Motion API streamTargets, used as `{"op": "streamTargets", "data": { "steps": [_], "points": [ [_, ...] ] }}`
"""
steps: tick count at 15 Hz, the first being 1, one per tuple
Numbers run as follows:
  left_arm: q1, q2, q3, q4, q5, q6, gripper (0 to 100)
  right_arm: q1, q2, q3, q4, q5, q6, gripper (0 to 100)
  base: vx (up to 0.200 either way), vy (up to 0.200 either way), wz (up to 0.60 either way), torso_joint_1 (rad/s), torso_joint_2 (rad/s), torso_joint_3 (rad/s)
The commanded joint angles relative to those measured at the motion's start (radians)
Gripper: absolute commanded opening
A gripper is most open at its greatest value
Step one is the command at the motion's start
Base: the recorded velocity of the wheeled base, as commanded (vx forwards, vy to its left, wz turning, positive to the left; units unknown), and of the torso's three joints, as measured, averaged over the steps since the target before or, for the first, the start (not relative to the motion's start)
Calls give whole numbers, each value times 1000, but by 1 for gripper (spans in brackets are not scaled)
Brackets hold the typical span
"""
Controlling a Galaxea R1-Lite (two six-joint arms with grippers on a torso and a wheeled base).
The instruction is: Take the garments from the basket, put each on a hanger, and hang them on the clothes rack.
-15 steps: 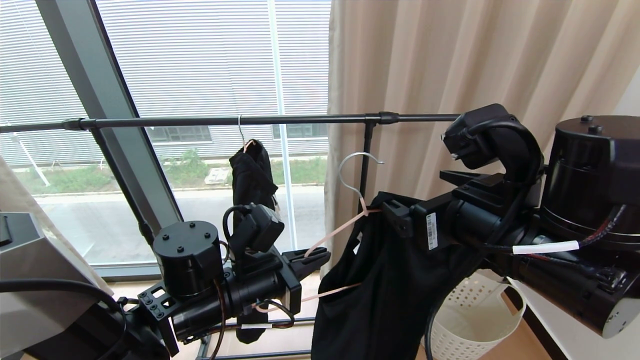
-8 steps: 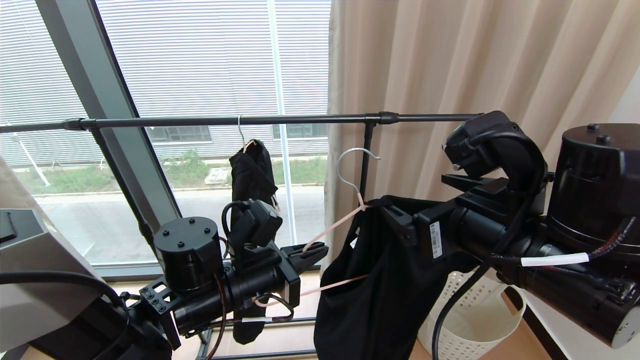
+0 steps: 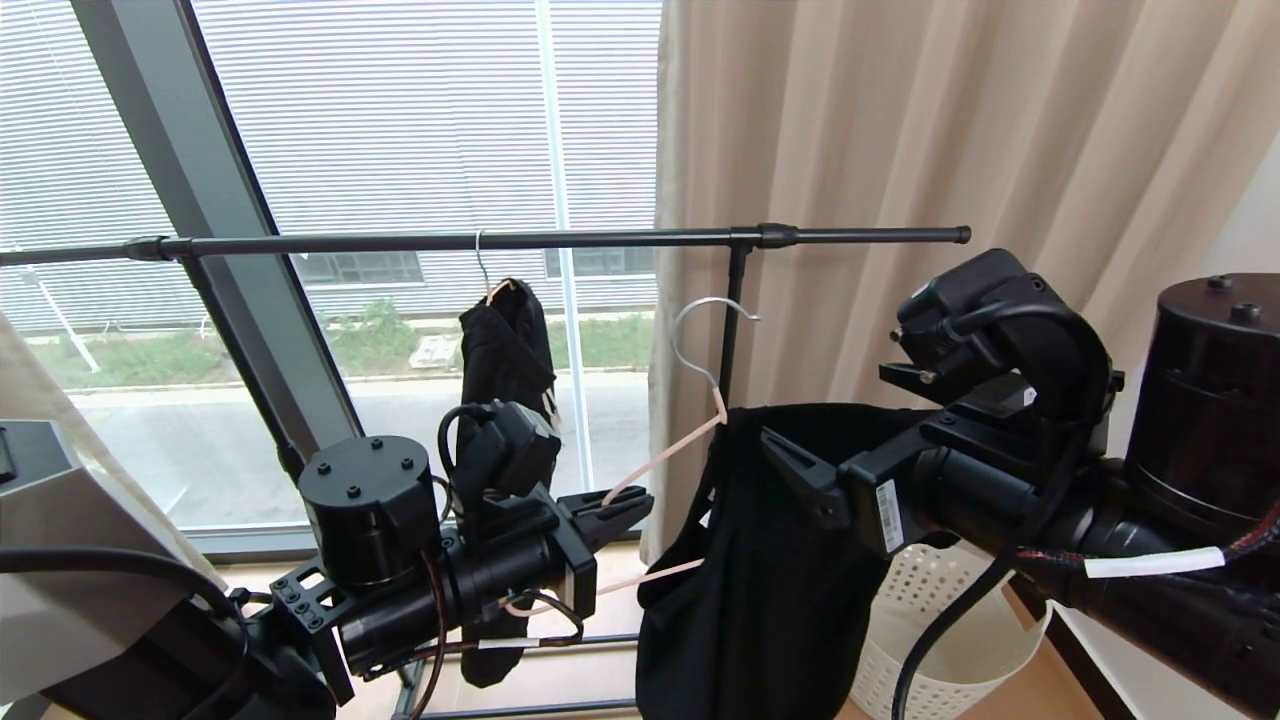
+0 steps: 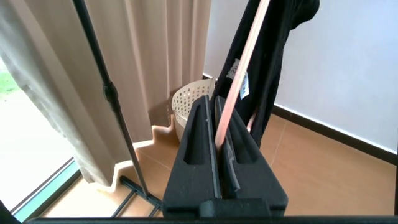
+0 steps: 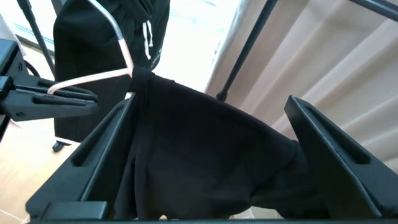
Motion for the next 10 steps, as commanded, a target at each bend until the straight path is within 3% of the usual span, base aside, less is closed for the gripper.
{"op": "streamTargets", "data": {
  "steps": [1, 3, 7, 10],
  "points": [
    [4, -18, 24, -2, -2, 3, 0, -7, -36, 18, 1, 34, -16, 100, 0, 0, 0, 0, 0, 0],
    [29, -18, 67, -56, -8, 6, 0, -53, -89, 45, 16, 114, -56, 100, 0, 0, 0, 0, 0, 0],
    [72, -11, 173, -143, -14, 32, 0, -190, -250, 53, 217, 392, -150, 100, 0, 0, 0, 0, 0, 0],
    [73, 18, 272, -221, -98, 35, 0, -283, -249, -34, 430, 507, -370, 100, 0, 0, 0, 0, 0, 0]
  ]
}}
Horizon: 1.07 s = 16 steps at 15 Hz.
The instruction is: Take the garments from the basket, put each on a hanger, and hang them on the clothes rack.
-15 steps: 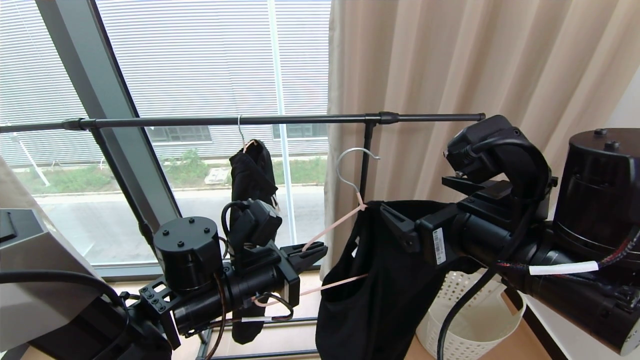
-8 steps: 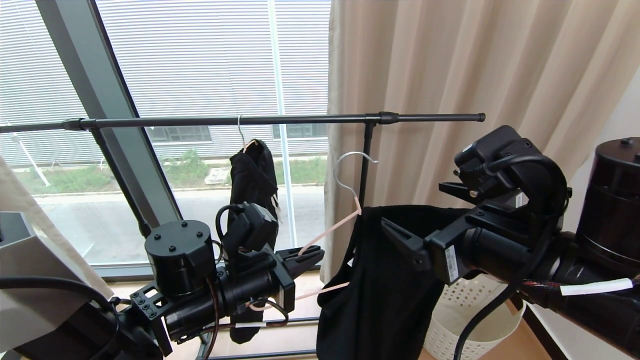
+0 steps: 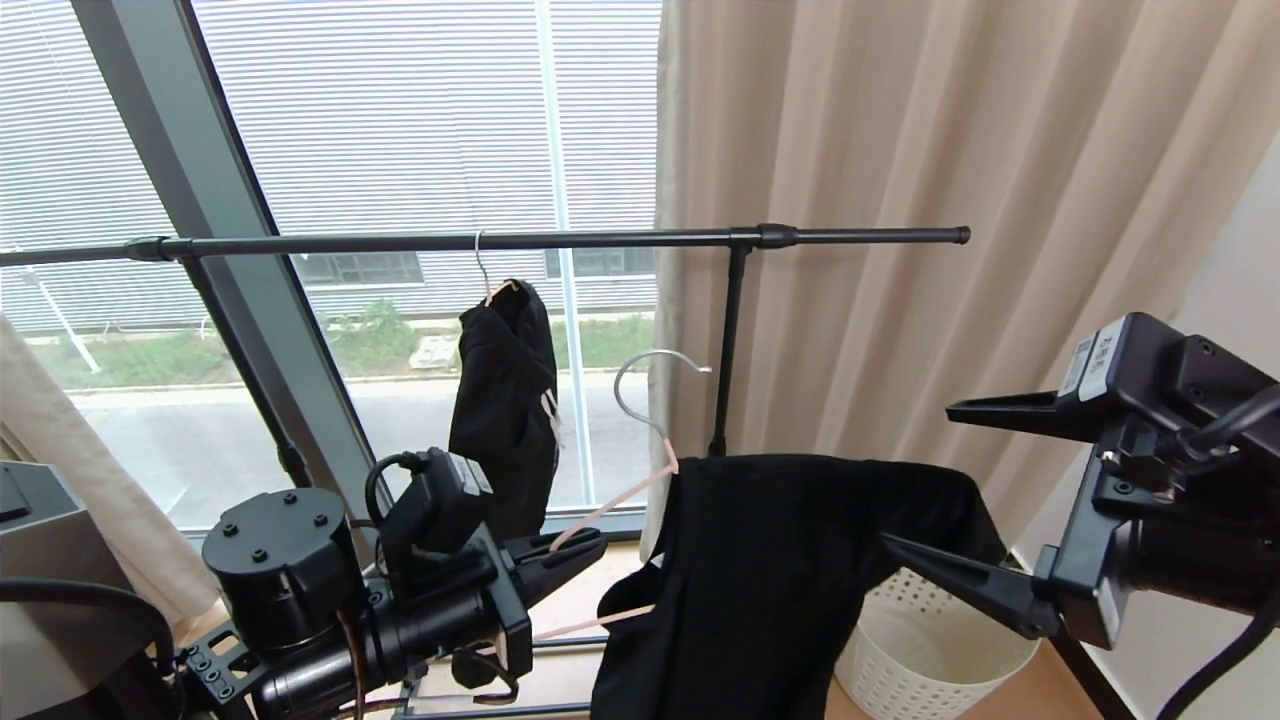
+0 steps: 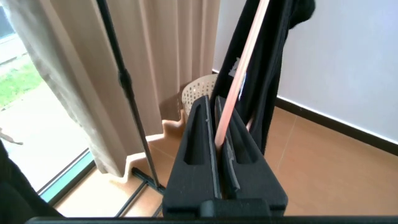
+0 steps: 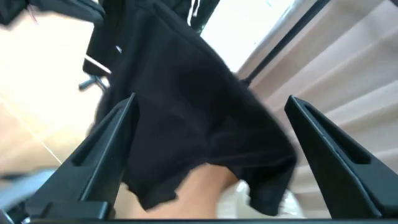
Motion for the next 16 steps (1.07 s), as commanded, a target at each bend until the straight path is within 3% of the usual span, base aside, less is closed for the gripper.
{"op": "streamTargets", "data": {
  "steps": [1, 2, 4, 5, 6, 8, 9, 10, 11, 16],
  "points": [
    [2, 33, 51, -9, -10, 1, 0, -48, -16, -68, 73, 53, -53, 100, 0, 0, 0, 0, 0, 0],
    [0, 65, 76, -9, -11, 13, 0, -60, 5, -152, 228, 156, -88, 100, 0, 0, 0, 0, 0, 0],
    [-6, 113, 105, -9, -13, 70, 0, -152, 97, -342, 512, 362, -235, 100, 0, 0, 0, 0, 0, 0],
    [-8, 114, 105, -9, -13, 73, 0, -168, 117, -367, 553, 405, -261, 100, 0, 0, 0, 0, 0, 0],
    [-11, 109, 99, -9, -14, 73, 0, -211, 209, -444, 693, 543, -398, 100, 0, 0, 0, 0, 0, 0],
    [-26, 108, 99, -9, -14, 73, 0, -260, 303, -450, 727, 670, -547, 100, 0, 0, 0, 0, 0, 0],
    [-26, 108, 99, -9, -14, 73, 0, -260, 303, -450, 727, 670, -547, 100, 0, 0, 0, 0, 0, 0],
    [-38, 80, 108, -9, -13, 74, 0, -295, 377, -450, 720, 764, -605, 100, 0, 0, 0, 0, 0, 0],
    [-38, 67, 109, -9, -13, 73, 0, -309, 401, -454, 717, 787, -605, 100, 0, 0, 0, 0, 0, 0],
    [-40, 39, 114, -9, -13, 73, 0, -312, 466, -456, 696, 785, -605, 100, 0, 0, 0, 0, 0, 0]
  ]
}}
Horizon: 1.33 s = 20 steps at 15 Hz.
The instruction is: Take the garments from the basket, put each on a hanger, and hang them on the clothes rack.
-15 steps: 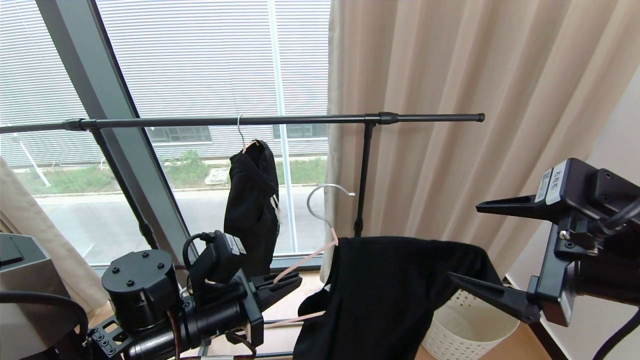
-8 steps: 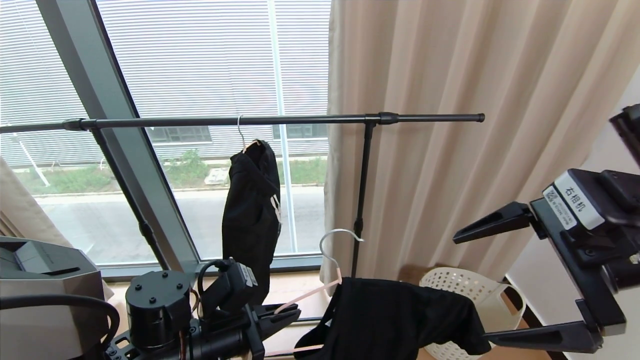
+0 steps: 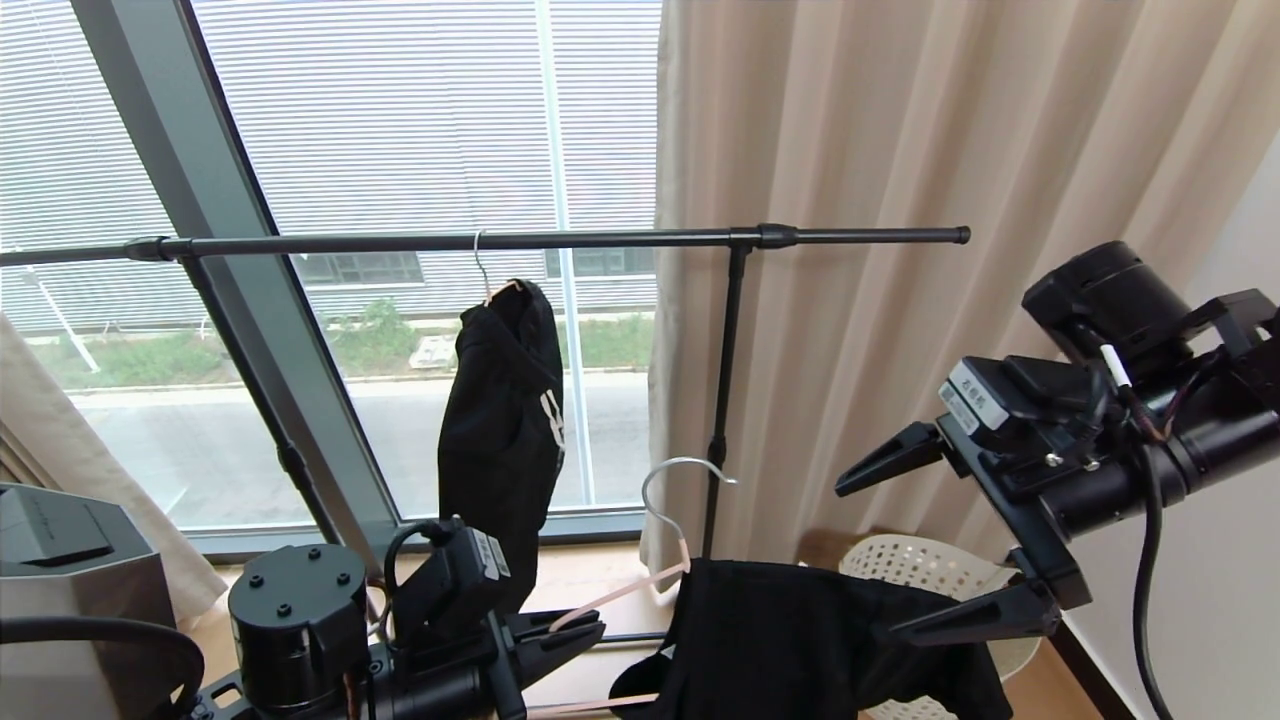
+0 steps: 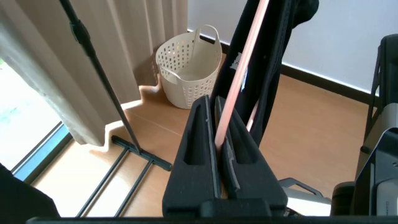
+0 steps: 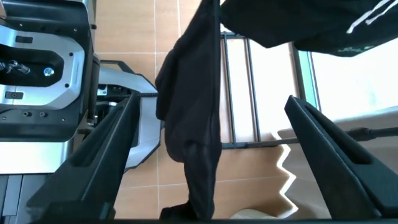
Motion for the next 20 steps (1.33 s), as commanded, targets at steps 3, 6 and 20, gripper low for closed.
{"op": "streamTargets", "data": {
  "steps": [3, 6, 20],
  "points": [
    [-6, -27, 1, -1, 0, -1, 0, 3, 105, 0, -1, -3, 0, 100, 0, 0, 0, 0, 0, 0],
    [-6, -27, 2, -1, 0, -1, 0, 13, 139, -5, -3, -3, 0, 100, 0, 0, 0, 0, 0, 0],
    [-18, -54, 2, -1, 3, 1, 0, 119, 206, -22, -61, -23, 33, 100, 0, 0, 0, 0, 0, 0]
  ]
}}
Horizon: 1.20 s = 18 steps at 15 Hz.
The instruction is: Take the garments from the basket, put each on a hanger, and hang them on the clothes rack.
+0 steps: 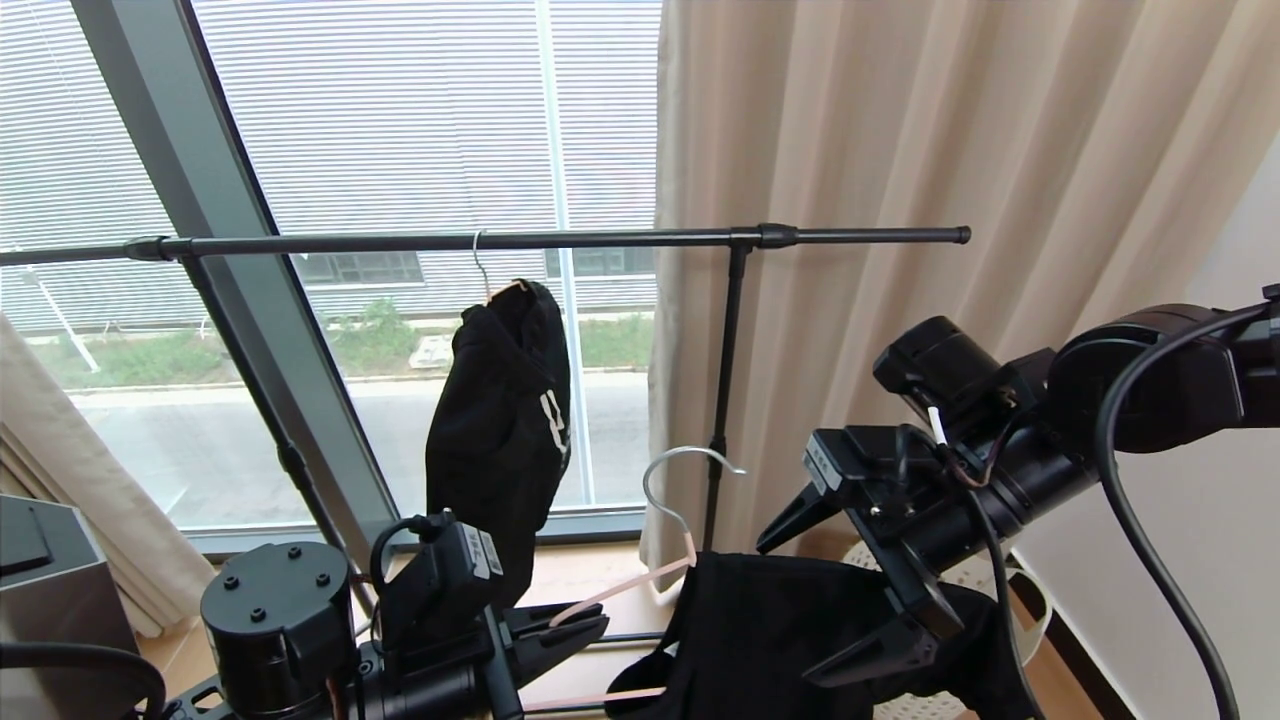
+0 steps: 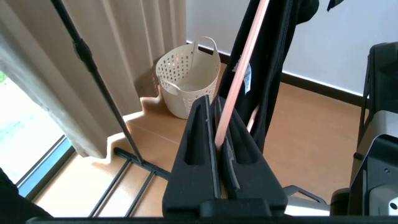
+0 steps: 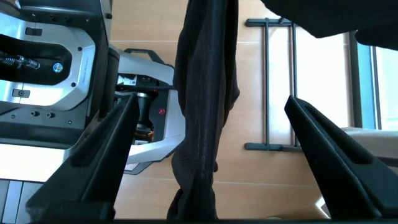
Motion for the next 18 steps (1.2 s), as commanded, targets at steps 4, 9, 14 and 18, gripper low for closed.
{"op": "streamTargets", "data": {
  "steps": [4, 9, 14, 18],
  "points": [
    [0, -12, 4, -1, 0, -2, 0, 3, -3, -1, -1, 1, 7, 0, 0, 0, 0, 0, 0, 0],
    [0, -13, 9, -1, 0, 0, 0, 3, -14, -1, -1, 1, 7, 0, 0, 0, 0, 0, 0, 0],
    [2, -24, 21, -1, -1, -2, 100, 3, -24, 1, -13, 2, 7, 0, 0, 0, 0, 0, 0, 0],
    [9, -113, 27, -1, -1, -72, 100, -10, -49, 4, -14, 1, 7, 0, 0, 0, 0, 0, 0, 0]
  ]
}}
